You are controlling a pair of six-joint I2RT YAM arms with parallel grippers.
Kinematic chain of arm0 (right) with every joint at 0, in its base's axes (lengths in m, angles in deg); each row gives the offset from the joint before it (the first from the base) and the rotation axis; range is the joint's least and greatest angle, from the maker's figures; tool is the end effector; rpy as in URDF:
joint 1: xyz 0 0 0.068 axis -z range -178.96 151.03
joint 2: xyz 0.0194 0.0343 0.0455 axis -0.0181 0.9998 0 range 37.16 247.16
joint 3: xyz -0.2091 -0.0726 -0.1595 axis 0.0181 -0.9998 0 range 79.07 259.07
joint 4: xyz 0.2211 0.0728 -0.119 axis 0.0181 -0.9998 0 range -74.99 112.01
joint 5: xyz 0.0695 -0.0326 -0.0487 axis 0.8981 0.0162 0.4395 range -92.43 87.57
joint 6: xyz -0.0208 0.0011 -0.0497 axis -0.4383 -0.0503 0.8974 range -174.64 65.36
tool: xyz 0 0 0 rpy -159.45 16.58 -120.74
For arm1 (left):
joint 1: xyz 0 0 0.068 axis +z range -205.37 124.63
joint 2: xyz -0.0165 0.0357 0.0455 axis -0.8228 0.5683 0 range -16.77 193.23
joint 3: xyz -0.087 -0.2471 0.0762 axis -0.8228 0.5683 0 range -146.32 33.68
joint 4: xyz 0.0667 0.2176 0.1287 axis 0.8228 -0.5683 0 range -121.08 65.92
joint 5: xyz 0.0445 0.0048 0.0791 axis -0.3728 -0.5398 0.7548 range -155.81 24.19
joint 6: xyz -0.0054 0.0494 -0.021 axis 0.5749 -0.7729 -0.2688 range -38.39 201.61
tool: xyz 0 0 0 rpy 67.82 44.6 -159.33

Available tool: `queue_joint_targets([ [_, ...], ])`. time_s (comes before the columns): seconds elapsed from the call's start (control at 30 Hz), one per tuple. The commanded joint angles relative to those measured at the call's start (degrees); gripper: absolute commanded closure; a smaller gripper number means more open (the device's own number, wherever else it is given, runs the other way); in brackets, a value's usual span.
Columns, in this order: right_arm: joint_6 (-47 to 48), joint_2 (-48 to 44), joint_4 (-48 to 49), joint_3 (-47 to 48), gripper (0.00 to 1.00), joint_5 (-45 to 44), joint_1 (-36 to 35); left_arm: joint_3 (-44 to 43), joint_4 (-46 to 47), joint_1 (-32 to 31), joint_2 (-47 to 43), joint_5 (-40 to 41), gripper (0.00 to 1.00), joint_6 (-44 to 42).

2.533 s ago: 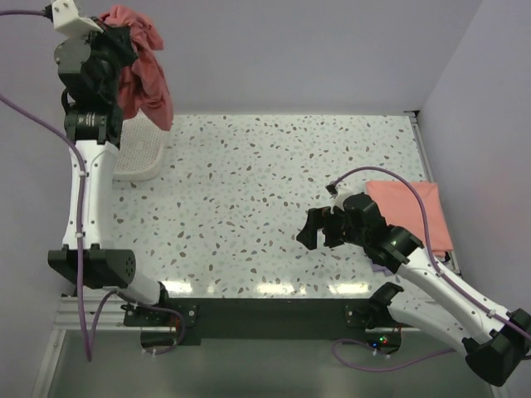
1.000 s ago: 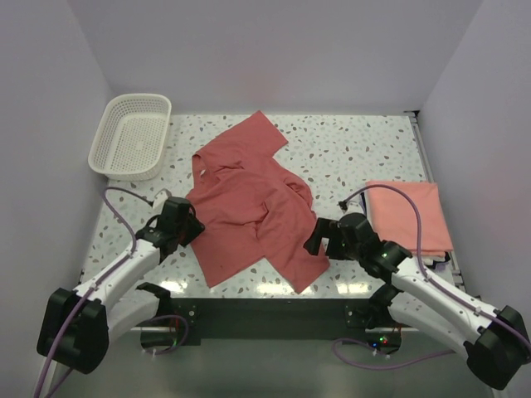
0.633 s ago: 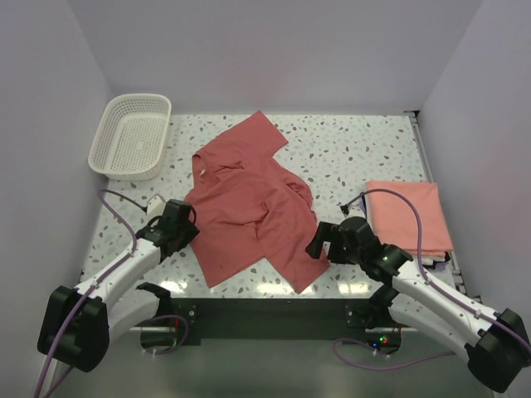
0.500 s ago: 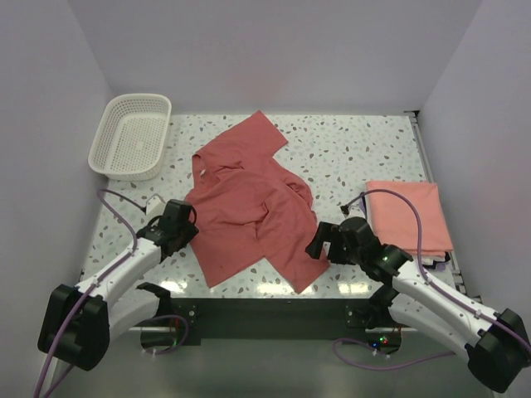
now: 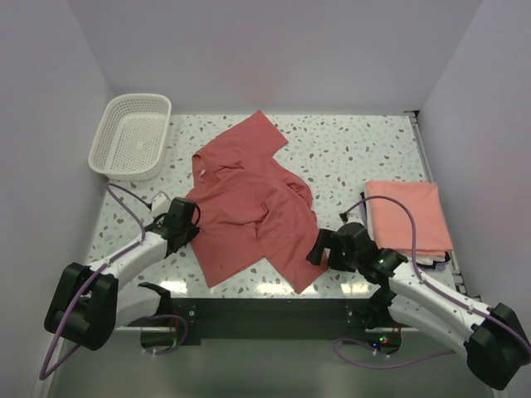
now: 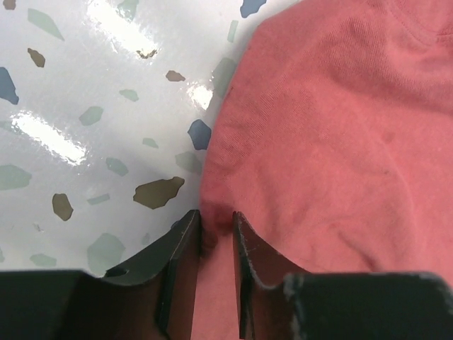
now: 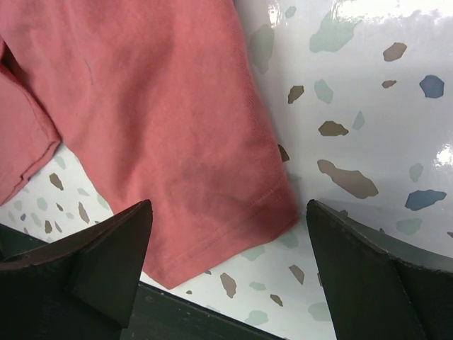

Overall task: Fold and stack the t-shirts
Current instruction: Flatten the tshirt out

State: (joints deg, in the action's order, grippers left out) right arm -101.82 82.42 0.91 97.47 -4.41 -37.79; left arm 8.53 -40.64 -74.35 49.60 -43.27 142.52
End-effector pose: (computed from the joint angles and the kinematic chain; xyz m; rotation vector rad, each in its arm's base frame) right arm 0.1200 0.0951 0.1624 0.1996 2.5033 0.6263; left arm 0.1889 -0.0506 0.1487 -1.0146 2.2512 -0.0805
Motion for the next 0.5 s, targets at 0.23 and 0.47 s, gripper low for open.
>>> queue_joint_targets([
  [0.23, -1.7, 5.8, 7.0, -1.2, 0.3, -1.4, 0.0, -4.9, -1.3, 1.2, -1.1, 1.3, 0.97, -3.9],
  [0.47, 0.9, 10.0, 2.7, 5.4, 0.87, -8.5, 0.1, -7.0, -3.4, 9.4, -7.3, -3.2, 0.98, -8.4],
])
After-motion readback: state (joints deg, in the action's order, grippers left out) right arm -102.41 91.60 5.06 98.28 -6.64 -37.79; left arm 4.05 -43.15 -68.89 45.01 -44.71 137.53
